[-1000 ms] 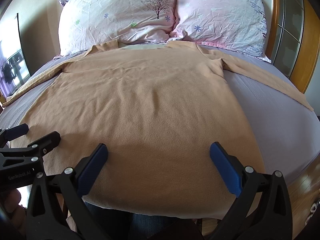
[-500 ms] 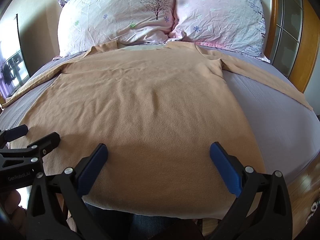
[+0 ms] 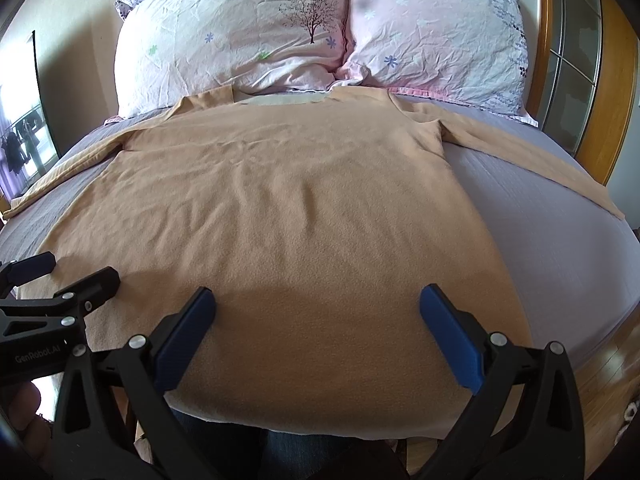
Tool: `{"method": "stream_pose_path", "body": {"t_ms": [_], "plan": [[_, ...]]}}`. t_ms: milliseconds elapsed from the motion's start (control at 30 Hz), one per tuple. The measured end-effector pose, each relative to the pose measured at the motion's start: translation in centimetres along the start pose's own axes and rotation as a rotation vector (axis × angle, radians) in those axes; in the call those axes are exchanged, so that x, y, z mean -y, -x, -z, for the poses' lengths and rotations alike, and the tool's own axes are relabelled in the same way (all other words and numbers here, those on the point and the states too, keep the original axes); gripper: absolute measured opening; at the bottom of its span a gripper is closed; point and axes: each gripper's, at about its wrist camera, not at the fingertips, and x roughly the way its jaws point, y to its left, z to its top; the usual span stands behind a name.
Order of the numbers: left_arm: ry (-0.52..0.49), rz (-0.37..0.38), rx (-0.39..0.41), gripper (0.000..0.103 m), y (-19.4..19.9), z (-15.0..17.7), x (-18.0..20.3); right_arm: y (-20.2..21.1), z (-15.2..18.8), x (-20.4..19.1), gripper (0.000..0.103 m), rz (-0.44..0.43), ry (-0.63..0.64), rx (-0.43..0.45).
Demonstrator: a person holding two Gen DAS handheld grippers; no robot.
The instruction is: Fold small clothes
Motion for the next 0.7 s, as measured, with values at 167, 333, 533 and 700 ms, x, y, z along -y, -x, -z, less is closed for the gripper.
{"method": "stream_pose_path", "body": {"t_ms": [167,333,533,700], "plan": [[-0.012,0.004,0.028,0.102,1.4,-0.3,-0.1,0.2,0.6,1.4,0.101,-0.106,0.031,0.097],[-0.034,0.051,0.064,0.102,0.2,-0.7,-0.4,1.4,-3.2,11.5,0.100,-0.152,-0.242,0.167],[0.092,0.189,0.203,0.102,0.7,-3.8,-3.9,-0.6,-7.0,30.9,0.059,0.025,-0.753,0.110],[0.171,0.231,0.407,0.102,1.8,-6.5,-6.6,-3.8,-5.5,41.7,0.051,0.139,-1.092,0.040]]}}
